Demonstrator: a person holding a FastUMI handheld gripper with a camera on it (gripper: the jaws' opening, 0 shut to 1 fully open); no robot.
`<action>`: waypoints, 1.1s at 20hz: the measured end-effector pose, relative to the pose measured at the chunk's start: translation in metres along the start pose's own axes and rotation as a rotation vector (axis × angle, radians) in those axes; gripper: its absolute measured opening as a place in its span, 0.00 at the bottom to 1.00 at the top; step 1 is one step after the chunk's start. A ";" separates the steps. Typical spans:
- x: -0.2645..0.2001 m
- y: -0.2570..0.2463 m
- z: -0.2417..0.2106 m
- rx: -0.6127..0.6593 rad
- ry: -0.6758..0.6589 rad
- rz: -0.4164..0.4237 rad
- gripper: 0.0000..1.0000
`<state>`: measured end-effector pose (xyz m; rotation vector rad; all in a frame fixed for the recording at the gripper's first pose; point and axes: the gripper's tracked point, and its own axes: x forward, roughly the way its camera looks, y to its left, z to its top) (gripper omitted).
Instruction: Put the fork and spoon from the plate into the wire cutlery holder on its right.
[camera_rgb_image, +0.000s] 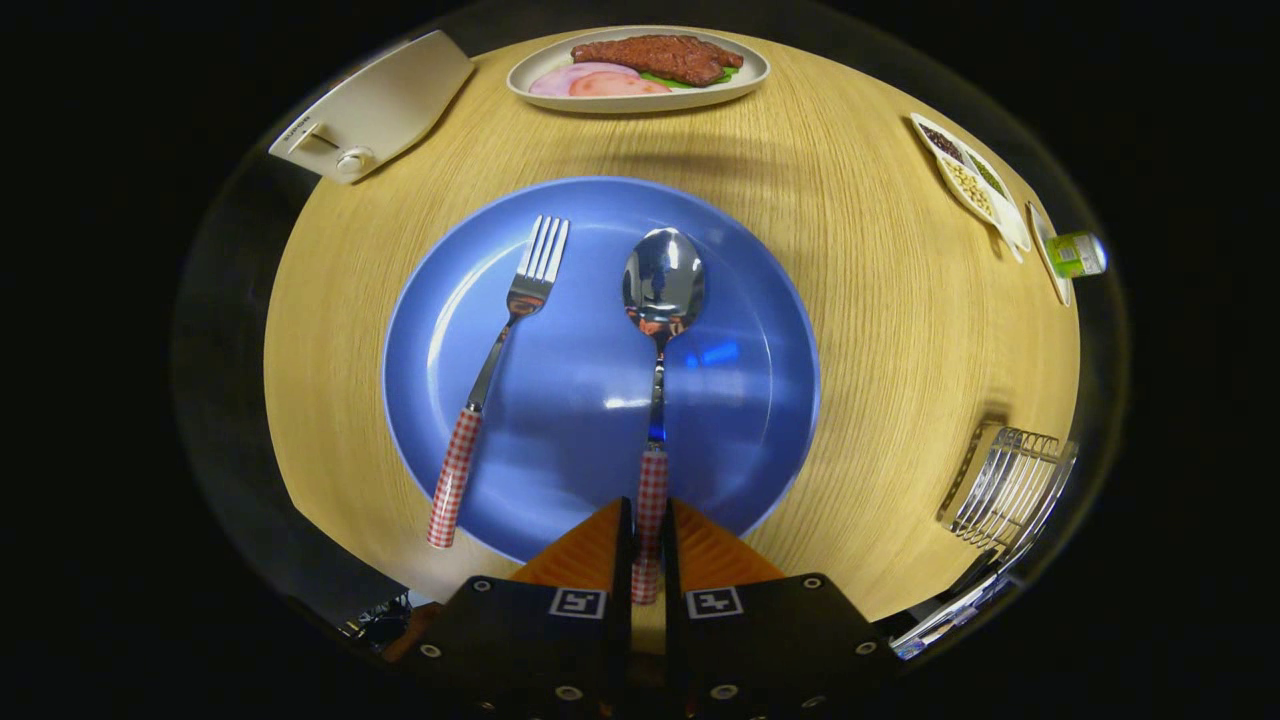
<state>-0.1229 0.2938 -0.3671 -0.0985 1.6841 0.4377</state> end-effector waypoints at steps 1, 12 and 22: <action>-0.001 0.001 -0.002 0.008 0.005 0.009 0.14; -0.078 -0.046 0.003 0.060 -0.134 0.064 0.09; -0.146 -0.186 -0.049 0.200 -0.149 -0.046 0.09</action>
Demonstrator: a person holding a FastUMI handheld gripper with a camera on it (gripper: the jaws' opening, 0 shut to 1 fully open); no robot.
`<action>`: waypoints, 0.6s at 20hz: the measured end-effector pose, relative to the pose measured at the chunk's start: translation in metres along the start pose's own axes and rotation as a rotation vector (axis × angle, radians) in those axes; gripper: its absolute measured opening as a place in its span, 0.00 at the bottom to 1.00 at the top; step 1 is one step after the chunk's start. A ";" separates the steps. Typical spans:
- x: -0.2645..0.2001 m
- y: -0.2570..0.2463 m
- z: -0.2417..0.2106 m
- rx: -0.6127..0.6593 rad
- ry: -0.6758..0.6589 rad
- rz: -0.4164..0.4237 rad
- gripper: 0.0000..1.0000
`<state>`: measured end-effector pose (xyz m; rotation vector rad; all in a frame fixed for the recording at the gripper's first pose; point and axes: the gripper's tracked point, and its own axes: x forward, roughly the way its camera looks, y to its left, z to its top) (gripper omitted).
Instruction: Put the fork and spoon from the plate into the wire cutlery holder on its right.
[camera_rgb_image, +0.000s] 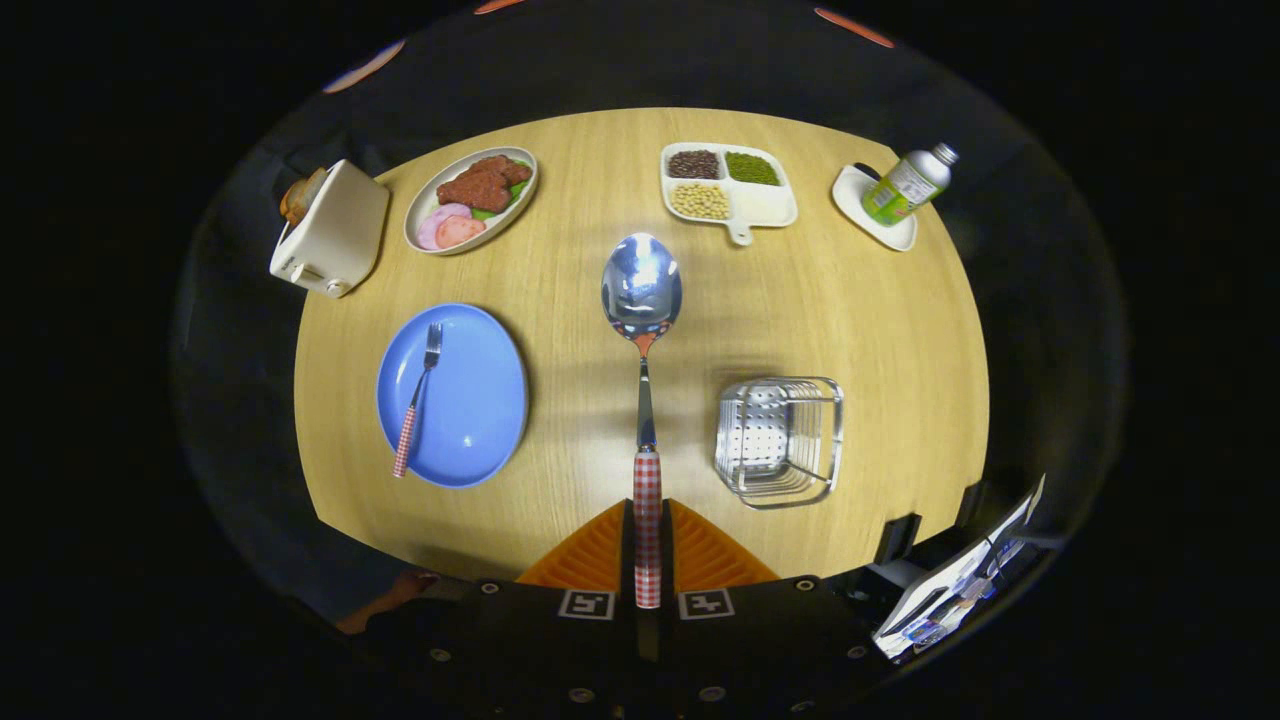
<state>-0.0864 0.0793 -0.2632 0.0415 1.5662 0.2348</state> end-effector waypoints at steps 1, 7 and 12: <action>-0.001 -0.011 -0.005 0.018 0.018 0.001 0.09; 0.000 -0.053 -0.038 0.011 0.157 0.007 0.09; 0.012 -0.065 -0.059 -0.030 0.283 0.009 0.09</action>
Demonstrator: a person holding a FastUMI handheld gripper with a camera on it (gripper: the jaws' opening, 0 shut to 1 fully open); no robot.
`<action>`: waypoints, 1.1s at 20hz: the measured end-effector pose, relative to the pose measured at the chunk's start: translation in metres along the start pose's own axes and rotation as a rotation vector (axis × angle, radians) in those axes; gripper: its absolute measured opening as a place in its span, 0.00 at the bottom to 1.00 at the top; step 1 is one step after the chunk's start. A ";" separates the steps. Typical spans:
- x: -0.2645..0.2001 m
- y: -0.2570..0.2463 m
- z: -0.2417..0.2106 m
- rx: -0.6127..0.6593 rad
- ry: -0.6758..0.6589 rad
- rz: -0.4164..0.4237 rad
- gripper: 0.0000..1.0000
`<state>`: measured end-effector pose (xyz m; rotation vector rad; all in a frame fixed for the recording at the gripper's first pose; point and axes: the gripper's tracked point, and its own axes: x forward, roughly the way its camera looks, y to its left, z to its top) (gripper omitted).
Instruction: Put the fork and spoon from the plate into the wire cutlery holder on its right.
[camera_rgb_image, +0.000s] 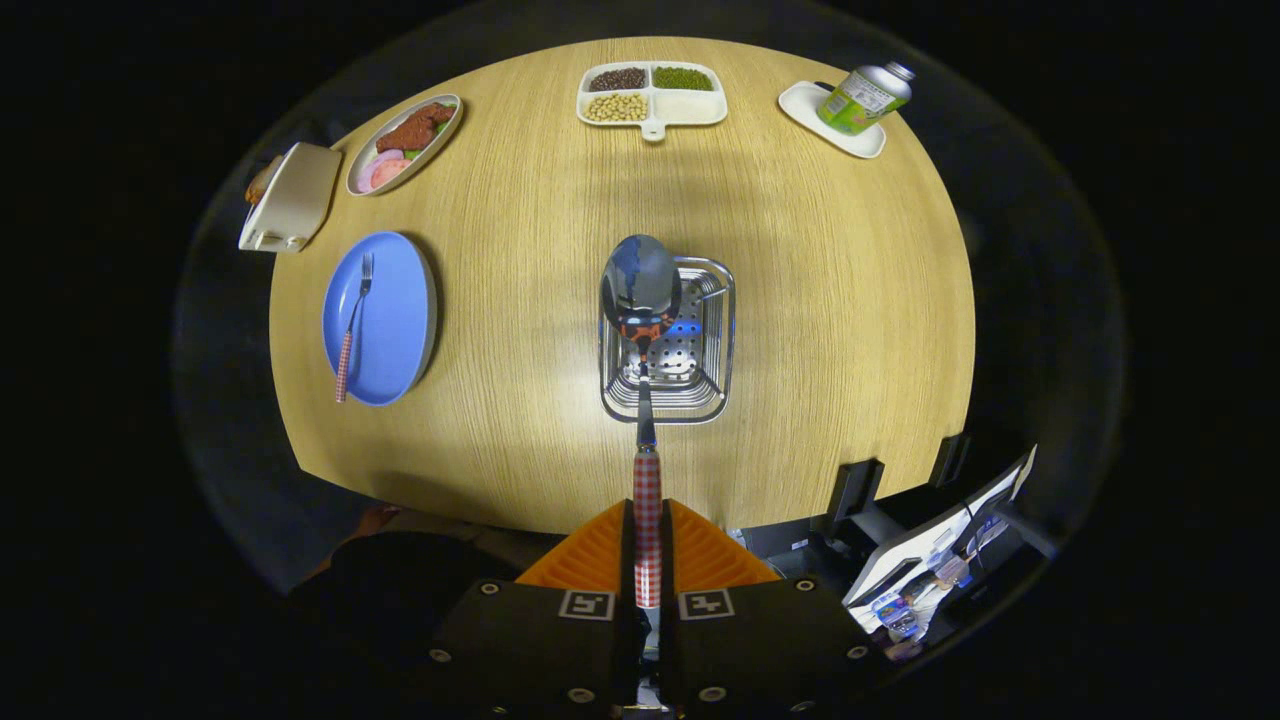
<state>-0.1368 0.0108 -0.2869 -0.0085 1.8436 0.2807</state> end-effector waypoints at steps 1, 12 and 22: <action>0.002 -0.002 -0.004 -0.009 0.025 0.006 0.09; 0.005 -0.018 0.005 -0.068 0.249 0.004 0.09; 0.008 -0.023 0.027 -0.077 0.320 0.015 0.11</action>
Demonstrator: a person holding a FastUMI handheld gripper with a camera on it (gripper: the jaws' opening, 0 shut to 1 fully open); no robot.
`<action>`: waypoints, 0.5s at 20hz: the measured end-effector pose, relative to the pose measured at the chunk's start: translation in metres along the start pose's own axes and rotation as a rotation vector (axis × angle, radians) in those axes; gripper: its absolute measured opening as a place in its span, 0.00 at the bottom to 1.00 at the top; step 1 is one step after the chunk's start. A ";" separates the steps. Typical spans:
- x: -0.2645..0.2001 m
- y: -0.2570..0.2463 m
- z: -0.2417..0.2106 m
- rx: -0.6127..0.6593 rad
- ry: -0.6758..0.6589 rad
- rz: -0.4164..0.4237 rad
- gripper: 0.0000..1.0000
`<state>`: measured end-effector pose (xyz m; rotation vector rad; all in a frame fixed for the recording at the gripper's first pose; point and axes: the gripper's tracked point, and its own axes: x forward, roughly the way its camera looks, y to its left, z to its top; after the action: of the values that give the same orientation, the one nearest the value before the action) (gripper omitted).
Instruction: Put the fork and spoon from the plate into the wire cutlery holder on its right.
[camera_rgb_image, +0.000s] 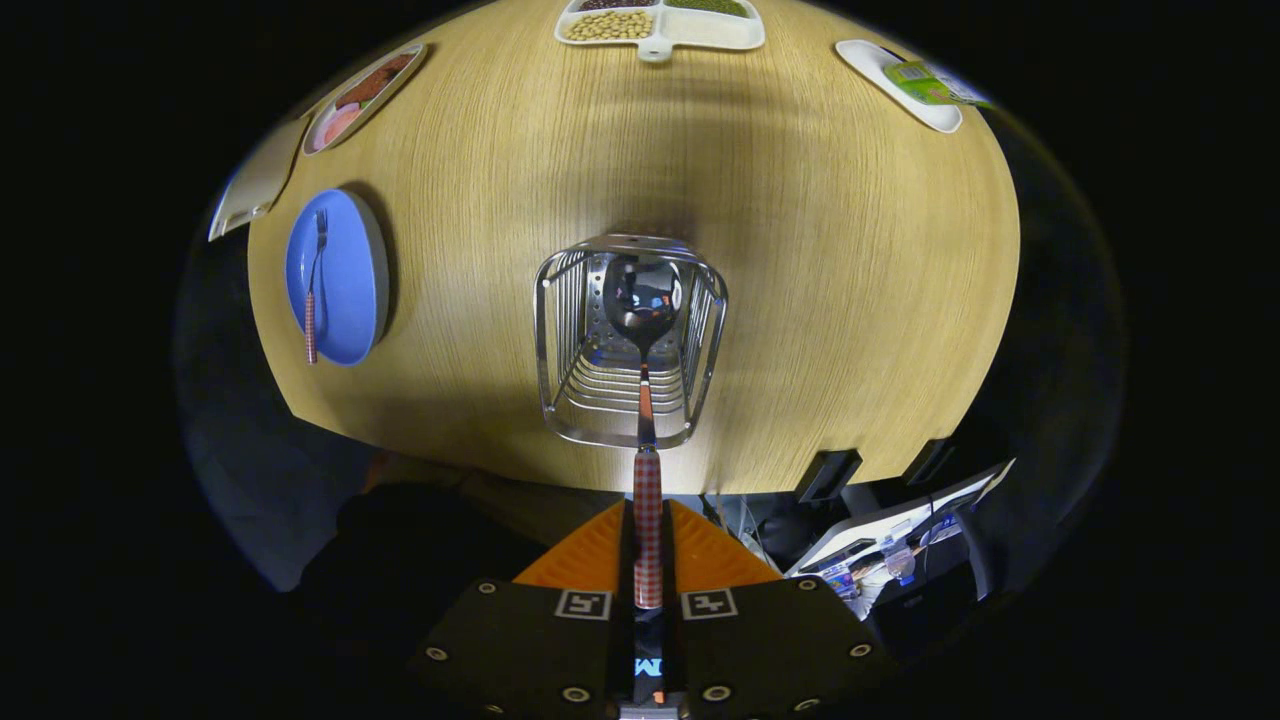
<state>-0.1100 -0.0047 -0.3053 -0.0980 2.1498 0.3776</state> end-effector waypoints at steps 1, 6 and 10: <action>-0.001 0.002 0.003 0.006 -0.011 0.013 0.12; -0.009 0.001 0.017 0.008 -0.078 0.019 0.15; -0.008 0.011 0.017 0.026 -0.122 0.067 0.15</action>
<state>-0.0941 0.0106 -0.3055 0.0112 2.0405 0.3841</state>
